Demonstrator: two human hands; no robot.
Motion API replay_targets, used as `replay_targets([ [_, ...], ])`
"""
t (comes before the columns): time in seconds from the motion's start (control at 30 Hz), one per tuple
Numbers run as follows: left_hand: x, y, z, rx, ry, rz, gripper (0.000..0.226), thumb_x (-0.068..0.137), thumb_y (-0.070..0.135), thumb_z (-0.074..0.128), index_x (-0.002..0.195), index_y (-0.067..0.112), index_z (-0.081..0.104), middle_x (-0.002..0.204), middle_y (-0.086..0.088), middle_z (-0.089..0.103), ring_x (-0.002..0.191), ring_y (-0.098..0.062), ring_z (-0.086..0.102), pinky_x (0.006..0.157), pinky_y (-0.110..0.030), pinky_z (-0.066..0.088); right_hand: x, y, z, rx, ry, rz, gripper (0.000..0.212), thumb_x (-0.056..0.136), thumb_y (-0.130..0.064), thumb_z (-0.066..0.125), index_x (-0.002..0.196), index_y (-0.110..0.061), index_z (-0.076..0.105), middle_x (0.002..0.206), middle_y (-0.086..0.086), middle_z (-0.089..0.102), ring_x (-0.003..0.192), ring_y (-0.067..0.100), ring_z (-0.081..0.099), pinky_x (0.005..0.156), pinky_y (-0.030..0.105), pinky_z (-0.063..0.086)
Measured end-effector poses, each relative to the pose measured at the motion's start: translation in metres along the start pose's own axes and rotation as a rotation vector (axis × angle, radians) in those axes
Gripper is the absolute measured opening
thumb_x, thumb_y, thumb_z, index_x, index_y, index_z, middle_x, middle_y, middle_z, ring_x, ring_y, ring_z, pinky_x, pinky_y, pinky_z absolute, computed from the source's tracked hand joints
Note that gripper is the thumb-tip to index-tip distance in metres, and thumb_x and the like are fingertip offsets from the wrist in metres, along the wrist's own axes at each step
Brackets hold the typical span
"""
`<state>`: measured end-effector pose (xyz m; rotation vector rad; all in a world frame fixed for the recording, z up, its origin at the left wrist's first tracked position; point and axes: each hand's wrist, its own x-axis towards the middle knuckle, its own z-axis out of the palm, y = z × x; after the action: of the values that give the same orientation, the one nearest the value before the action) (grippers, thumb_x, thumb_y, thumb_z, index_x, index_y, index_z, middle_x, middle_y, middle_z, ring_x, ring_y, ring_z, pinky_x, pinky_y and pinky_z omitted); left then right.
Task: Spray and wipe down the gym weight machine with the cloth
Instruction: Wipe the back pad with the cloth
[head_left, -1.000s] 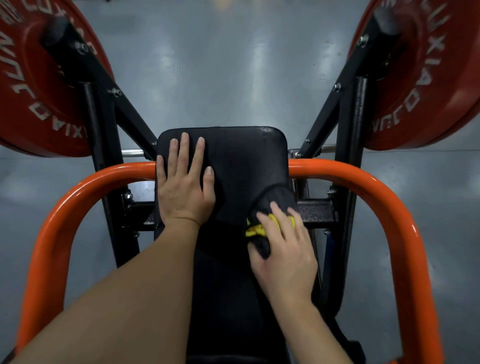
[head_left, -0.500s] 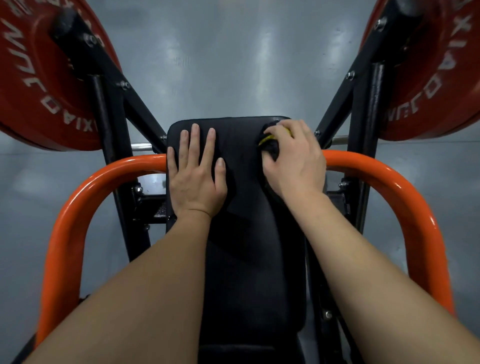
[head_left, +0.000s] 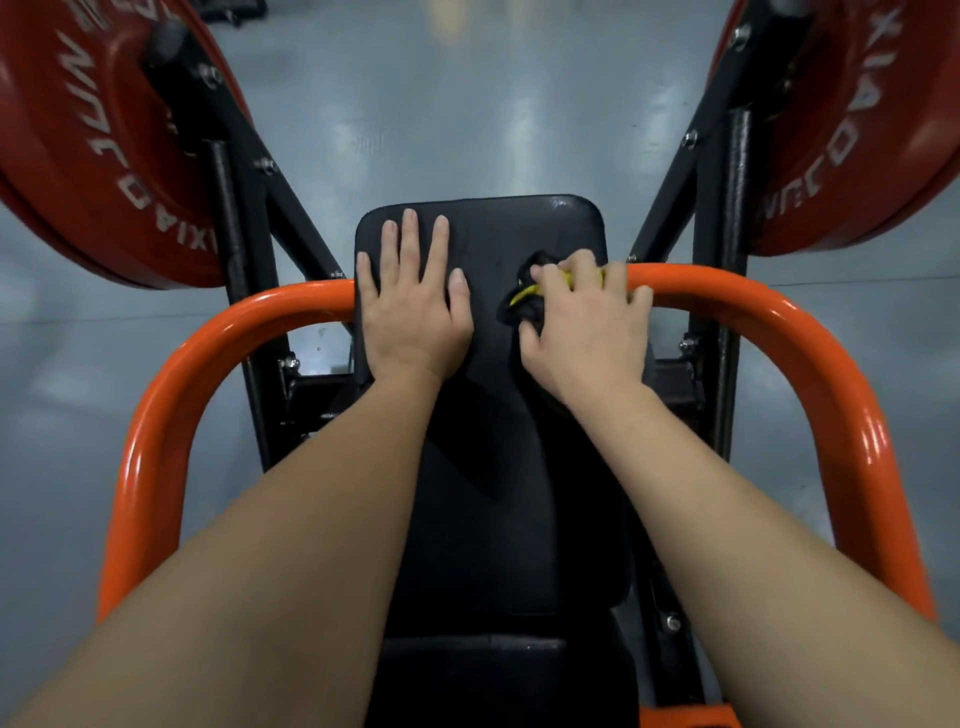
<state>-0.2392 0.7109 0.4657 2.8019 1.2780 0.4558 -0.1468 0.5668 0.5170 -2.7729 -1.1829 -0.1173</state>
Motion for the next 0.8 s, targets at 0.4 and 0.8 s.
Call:
replay_targets([
  [0.4, -0.016, -0.053, -0.034, -0.068, -0.421, 0.278, 0.070, 0.104, 0.064, 0.017, 0.162, 0.035, -0.011, 0.169, 0.005, -0.024, 0.154, -0.017, -0.026, 0.124, -0.057, -0.009, -0.070, -0.019, -0.023, 0.193, -0.652, 0.085, 0.115, 0.084, -0.058, 0.068, 0.161, -0.033, -0.014, 0.166, -0.007, -0.027, 0.153, 0.036, -0.018, 0.117, 0.072, 0.012],
  [0.8, -0.103, -0.068, -0.092, 0.041, -0.410, 0.287, 0.061, 0.083, 0.070, 0.065, 0.113, 0.020, 0.048, 0.112, 0.000, 0.052, 0.110, -0.026, 0.055, 0.088, -0.043, 0.048, -0.110, -0.026, -0.025, 0.110, -0.830, 0.056, 0.152, 0.070, -0.053, 0.090, 0.153, -0.032, -0.036, 0.154, 0.000, -0.051, 0.149, 0.039, -0.033, 0.119, 0.072, 0.001],
])
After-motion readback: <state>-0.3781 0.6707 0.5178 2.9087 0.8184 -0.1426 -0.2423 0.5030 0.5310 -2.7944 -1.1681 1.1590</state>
